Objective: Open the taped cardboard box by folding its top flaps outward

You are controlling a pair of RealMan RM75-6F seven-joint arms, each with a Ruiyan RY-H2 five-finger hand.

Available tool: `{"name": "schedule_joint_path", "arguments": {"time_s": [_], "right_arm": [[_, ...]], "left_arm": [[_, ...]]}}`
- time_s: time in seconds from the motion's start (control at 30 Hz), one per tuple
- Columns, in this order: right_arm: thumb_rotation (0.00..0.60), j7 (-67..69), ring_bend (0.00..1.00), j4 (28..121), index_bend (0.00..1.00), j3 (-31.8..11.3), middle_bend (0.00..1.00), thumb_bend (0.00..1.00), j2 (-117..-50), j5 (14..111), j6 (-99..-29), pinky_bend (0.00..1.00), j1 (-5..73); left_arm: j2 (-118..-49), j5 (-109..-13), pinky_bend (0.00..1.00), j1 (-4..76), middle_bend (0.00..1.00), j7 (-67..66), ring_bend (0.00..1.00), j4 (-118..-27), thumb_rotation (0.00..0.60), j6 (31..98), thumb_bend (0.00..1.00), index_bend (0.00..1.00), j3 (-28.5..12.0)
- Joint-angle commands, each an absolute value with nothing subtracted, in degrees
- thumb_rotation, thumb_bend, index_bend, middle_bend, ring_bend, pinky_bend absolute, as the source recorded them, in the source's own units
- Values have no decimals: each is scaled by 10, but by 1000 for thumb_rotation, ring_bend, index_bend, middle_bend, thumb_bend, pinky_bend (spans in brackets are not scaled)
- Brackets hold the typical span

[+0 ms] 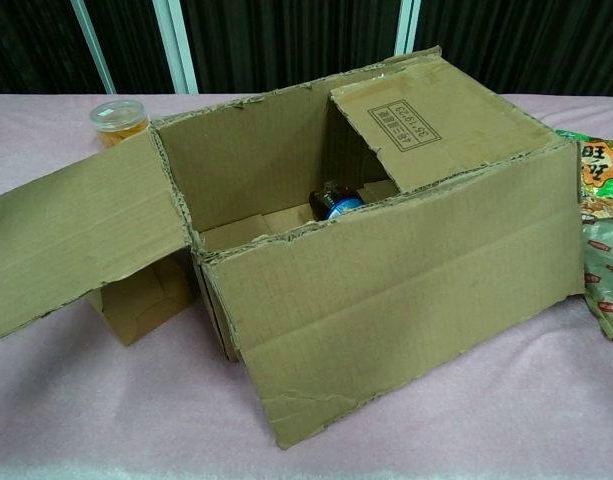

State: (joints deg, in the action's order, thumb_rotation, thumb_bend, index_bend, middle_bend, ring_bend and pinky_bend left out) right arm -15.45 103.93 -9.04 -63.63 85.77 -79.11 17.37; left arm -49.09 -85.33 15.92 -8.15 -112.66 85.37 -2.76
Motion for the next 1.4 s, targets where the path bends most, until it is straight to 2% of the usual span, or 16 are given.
{"name": "schedule_joint_path", "arguments": {"time_s": [0.03,0.2,0.37,0.6,0.9,0.97,1.07,1.17,1.4], "right_arm": [[600,-173,0,1071,44,-107,71,219,-628,849,-776,223,192],[600,-223,0,1141,44,-138,71,220,-633,804,-729,223,237],[600,-305,0,1168,43,-161,71,219,-673,760,-700,223,287],[600,-363,0,1165,42,-175,71,223,-730,715,-664,224,349],[600,-420,0,1141,42,-175,77,243,-764,676,-599,224,429],[600,-423,0,1138,58,-174,86,270,-771,666,-596,223,437],[600,-422,21,1133,159,-172,140,364,-781,653,-591,223,446],[600,-421,61,1122,217,-167,193,425,-794,630,-585,224,457],[600,-403,153,1105,283,-155,279,594,-836,572,-577,262,480]], "left_arm": [[-567,-864,8,101,0,-100,0,-1036,600,921,153,0,-11],[-629,-859,8,66,0,-68,0,-949,600,960,153,0,-12],[-646,-856,8,60,0,-31,0,-911,600,966,155,0,-24],[-655,-855,8,55,0,9,0,-885,600,968,159,0,-36],[-652,-845,8,53,0,37,0,-882,600,947,160,0,-44],[-651,-844,8,53,0,39,0,-883,600,943,160,0,-44],[-651,-842,8,53,0,41,0,-883,600,939,161,0,-45],[-649,-839,9,52,0,46,0,-886,600,934,161,0,-47],[-646,-842,9,52,0,52,0,-888,600,925,170,0,-49]]}}
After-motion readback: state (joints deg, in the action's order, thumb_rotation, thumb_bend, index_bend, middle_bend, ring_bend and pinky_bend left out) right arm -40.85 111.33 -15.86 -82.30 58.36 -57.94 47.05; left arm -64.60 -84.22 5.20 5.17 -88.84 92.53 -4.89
